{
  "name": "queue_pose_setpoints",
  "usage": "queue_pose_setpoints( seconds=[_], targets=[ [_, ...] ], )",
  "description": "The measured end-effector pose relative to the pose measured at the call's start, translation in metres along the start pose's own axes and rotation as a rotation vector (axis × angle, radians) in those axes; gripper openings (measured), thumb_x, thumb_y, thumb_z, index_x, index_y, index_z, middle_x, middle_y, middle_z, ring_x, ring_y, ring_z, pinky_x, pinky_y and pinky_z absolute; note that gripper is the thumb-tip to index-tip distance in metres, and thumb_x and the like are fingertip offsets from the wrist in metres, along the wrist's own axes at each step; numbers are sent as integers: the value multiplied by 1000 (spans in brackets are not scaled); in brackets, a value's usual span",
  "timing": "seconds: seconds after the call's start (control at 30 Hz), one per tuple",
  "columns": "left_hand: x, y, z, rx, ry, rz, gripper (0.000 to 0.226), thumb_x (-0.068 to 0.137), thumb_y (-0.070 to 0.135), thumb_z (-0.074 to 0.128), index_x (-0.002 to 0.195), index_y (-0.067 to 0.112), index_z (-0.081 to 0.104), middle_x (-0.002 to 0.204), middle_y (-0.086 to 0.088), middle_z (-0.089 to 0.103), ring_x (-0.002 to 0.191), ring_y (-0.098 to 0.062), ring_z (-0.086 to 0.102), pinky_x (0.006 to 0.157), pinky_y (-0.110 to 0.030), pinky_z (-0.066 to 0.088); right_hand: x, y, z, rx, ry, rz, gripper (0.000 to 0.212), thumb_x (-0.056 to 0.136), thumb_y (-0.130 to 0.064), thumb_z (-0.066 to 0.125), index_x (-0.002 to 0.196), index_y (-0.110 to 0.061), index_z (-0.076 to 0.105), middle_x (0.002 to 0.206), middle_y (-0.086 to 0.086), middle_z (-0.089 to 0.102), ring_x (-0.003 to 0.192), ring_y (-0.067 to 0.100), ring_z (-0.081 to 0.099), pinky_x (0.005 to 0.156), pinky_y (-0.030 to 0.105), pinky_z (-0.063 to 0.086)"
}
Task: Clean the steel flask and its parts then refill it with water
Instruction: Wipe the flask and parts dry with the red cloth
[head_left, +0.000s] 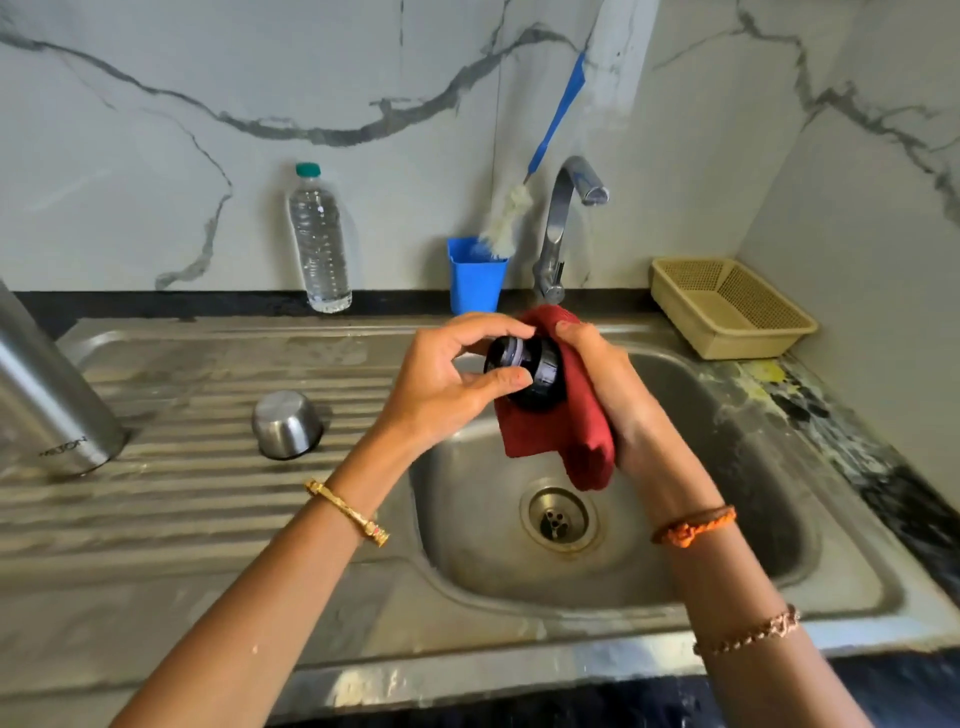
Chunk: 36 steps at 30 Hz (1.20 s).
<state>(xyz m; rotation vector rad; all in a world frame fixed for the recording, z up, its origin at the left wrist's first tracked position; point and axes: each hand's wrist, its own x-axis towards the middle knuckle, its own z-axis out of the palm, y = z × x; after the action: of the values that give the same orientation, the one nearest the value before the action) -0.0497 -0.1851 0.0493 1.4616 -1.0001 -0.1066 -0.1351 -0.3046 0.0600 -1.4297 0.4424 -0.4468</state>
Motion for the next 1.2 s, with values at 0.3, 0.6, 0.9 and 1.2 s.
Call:
queue_pose_setpoints(
  seconds=[0.3,0.6,0.9,1.2],
  targets=[
    [-10,-15,7,-188,16,-233,34,67,-2,75,91,21,70,83,11,70,82,-8,62,76,-19,51,-10,29,5,-83,124,-184,25,86,-38,46,98,-31,67,95,1,68,79,21,67,68,43,57],
    [3,-10,21,-157,327,-227,34,72,-1,74,87,27,64,88,2,67,78,-8,60,78,-23,51,-6,35,20,117,222,-55,29,89,-40,44,110,-27,59,95,0,67,85,16,66,76,35,54],
    [1,-3,6,-311,139,-118,40,59,-2,78,89,21,66,83,12,69,79,-1,62,74,-16,51,3,17,14,268,61,48,39,88,-43,40,109,-22,64,104,9,69,94,26,65,92,46,49],
    [0,-30,-3,380,67,409,27,68,11,74,92,3,66,101,3,62,94,-10,57,84,-21,46,-1,14,-3,372,-222,522,40,90,-45,35,92,-13,59,65,4,63,55,17,60,49,27,49]
  ],
)
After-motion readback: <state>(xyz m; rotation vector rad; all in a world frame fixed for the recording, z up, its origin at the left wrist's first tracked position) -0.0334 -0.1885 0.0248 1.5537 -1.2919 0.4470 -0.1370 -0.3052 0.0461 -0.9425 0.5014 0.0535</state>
